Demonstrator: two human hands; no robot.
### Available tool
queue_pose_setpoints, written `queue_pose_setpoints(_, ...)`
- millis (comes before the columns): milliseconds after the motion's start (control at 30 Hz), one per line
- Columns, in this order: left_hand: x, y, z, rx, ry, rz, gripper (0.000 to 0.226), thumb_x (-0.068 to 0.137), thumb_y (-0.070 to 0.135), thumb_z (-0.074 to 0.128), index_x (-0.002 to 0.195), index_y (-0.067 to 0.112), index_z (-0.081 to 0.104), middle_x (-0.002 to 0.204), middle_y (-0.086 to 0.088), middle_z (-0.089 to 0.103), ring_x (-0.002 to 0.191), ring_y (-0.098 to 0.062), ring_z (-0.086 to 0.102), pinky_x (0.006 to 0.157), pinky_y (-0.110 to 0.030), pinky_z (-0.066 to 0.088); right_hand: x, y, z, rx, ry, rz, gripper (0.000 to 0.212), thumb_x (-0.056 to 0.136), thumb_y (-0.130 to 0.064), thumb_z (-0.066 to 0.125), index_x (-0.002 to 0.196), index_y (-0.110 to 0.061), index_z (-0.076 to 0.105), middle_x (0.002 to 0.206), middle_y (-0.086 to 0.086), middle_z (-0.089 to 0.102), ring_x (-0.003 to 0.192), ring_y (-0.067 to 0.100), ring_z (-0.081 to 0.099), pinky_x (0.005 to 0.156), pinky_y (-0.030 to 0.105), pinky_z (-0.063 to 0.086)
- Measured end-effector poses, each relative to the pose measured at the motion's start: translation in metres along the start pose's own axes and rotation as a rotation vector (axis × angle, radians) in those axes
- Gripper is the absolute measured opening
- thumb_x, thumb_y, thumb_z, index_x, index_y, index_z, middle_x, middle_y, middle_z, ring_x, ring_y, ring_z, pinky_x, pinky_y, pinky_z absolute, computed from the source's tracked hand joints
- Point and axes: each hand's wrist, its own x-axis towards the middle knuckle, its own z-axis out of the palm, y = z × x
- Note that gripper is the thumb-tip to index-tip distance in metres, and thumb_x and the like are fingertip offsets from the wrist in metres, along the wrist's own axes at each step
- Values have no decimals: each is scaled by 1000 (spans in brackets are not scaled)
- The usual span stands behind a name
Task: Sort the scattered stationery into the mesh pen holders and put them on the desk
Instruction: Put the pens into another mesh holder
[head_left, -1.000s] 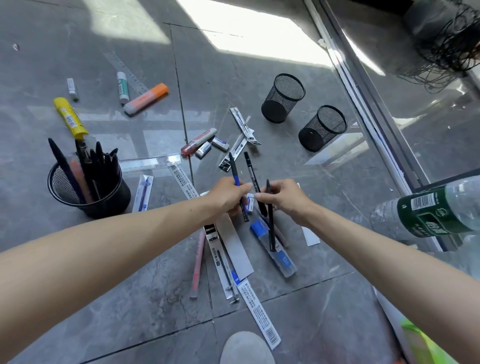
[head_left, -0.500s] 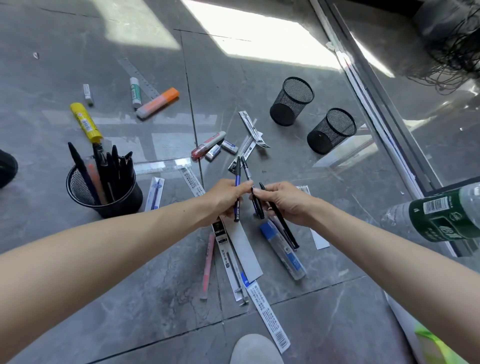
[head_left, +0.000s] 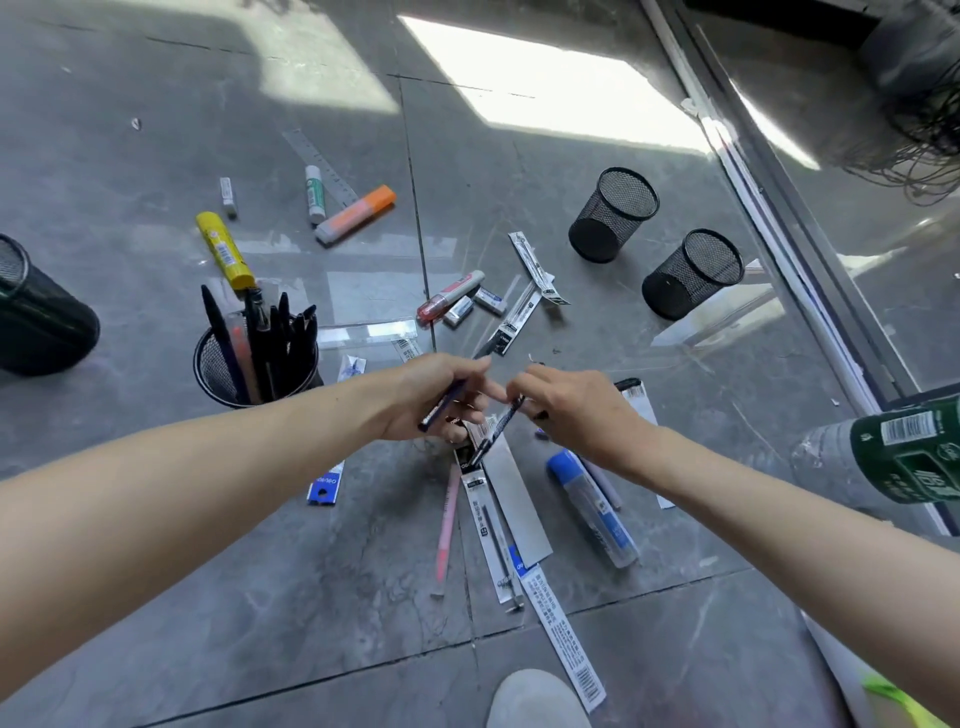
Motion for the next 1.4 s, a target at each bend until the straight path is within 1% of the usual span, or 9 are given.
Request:
queue_pose_setpoints(133,-12,-2,5,50,-139,-62,37,100,37,37,97,8,60,93,-10,66,72,-16,69,55,-24,54,0,-5,2,-88,64,-161,38,67,4,59,95,-18,47,67,4,54,42,25,48,29,23,33)
queue_pose_setpoints(300,-6,-5,16,-54,-127,6,30,100,30,39,80,10,48,58,1,48,37,-3,34,35,-13,27,0,-5,2,-49,105,-238,31,79,0,60,104,-13,47,77,8,55,48,24,50,35,24,36)
queue_pose_setpoints(467,-4,15,12,-27,38,180,13,99,13,43,102,7,54,60,0,45,40,-5,40,39,-15,33,-6,2,-1,383,185,323,37,93,-17,47,128,-5,51,89,2,50,69,12,49,66,27,42)
queue_pose_setpoints(567,-6,17,19,136,124,238,7,97,5,47,102,9,48,73,-4,53,51,-10,48,46,-22,40,9,5,-13,869,309,804,30,100,-15,43,113,6,60,72,-1,54,59,8,51,55,25,43)
queue_pose_setpoints(667,-4,16,35,293,160,310,8,97,11,48,103,15,44,74,-3,49,52,-9,36,43,-18,29,27,11,-25,1388,236,1104,41,102,-29,37,110,6,58,93,12,59,84,21,58,63,32,54)
queue_pose_setpoints(800,-4,13,59,337,135,412,11,95,28,54,105,25,52,65,5,43,47,-3,37,42,-16,26,38,9,-30,1687,22,1175,47,100,-45,31,94,-7,58,91,11,62,81,22,60,75,33,48)
queue_pose_setpoints(1000,0,5,55,373,81,326,25,89,19,62,70,22,45,58,5,35,54,-9,30,50,-24,23,30,3,-26,1808,-100,1141,70,91,-57,36,135,-3,42,90,13,60,85,24,59,87,35,47)
queue_pose_setpoints(1233,8,1,40,251,217,146,25,98,38,45,86,15,46,68,-3,50,60,-14,46,57,-28,39,-24,37,-6,573,-364,950,33,82,-40,69,74,-11,57,66,4,51,63,15,45,61,26,33)
queue_pose_setpoints(1400,5,-4,35,7,174,69,19,100,22,45,86,11,40,58,-4,45,41,-12,45,47,-26,49,-48,27,13,372,-687,965,35,69,-25,76,56,-14,45,56,4,41,55,18,38,53,27,27)
